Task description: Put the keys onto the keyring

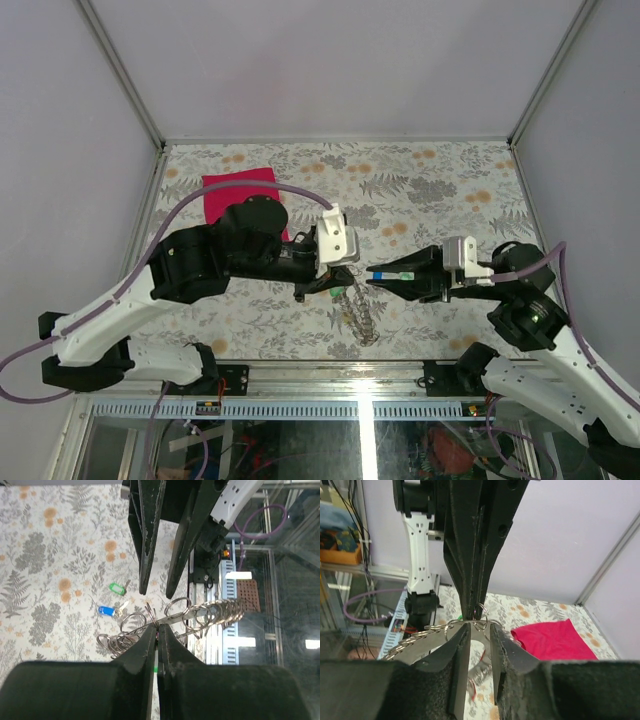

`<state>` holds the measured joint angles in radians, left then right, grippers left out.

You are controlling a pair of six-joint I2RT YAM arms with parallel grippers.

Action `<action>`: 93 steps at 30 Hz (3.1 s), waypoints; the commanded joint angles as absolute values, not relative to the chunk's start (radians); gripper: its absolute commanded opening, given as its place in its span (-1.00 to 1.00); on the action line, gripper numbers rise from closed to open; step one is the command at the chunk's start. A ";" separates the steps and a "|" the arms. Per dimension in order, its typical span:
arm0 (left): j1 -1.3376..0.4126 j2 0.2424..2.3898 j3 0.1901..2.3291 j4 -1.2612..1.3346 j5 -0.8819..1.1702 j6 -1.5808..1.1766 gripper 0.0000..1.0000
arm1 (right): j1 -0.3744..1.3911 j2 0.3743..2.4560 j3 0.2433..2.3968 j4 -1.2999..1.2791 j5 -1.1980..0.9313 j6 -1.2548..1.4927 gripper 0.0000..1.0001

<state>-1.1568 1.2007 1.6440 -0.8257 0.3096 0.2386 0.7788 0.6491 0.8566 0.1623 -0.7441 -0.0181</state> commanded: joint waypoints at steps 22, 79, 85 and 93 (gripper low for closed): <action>-1.167 1.489 1.962 -1.258 0.250 0.291 -1.00 | 0.782 0.704 0.804 -0.020 -0.809 -0.258 -0.29; -1.175 1.179 1.601 -0.809 0.290 0.207 -0.51 | 0.782 0.667 0.762 0.289 -0.842 -0.064 -1.00; -1.177 1.095 1.527 -0.688 0.294 0.207 -0.34 | 0.781 0.668 0.772 0.327 -0.879 -0.043 -1.00; -1.176 1.081 1.514 -0.661 0.365 0.231 -0.18 | 0.782 0.666 0.797 0.299 -0.923 -0.046 -1.00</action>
<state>-1.1709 1.0790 1.5188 -0.7475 0.3111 0.2184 0.7788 0.6807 0.7494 0.2218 -0.8845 -0.0544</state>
